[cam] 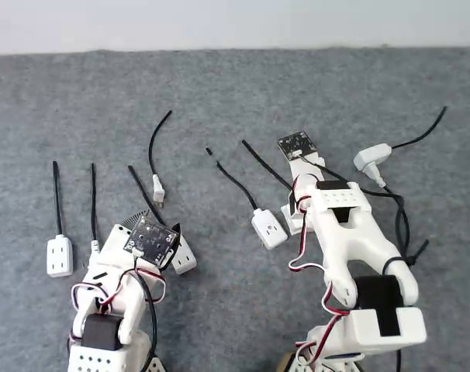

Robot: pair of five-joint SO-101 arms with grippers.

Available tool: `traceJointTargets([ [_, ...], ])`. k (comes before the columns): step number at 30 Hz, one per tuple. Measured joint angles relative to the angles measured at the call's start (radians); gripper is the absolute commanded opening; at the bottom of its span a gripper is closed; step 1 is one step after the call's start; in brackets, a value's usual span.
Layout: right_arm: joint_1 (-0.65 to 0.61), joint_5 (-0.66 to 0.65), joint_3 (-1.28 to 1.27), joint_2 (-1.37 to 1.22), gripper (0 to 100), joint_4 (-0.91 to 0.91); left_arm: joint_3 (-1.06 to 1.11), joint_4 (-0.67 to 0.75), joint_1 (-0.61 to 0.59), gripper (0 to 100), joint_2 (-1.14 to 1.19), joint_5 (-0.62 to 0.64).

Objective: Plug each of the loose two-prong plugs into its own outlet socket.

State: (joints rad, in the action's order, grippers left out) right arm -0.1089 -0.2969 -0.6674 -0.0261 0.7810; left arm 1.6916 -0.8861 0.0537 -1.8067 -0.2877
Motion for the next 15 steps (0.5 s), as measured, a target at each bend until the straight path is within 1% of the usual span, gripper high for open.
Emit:
traceJointTargets([
  [5, -0.009, 0.0, 0.0, 0.0, 21.0, -0.002, 0.0, 0.0, 0.0, 23, 0.0, 0.0],
  [8, -0.026, -0.021, 0.0, 0.0, 21.0, -0.011, 0.0, 0.0, 0.0, 23, 0.0, 0.0],
  [15, -0.025, -0.035, 0.0, 0.0, 20.9, -0.011, 0.0, 0.0, 0.0, 23, 0.0, 0.0],
])
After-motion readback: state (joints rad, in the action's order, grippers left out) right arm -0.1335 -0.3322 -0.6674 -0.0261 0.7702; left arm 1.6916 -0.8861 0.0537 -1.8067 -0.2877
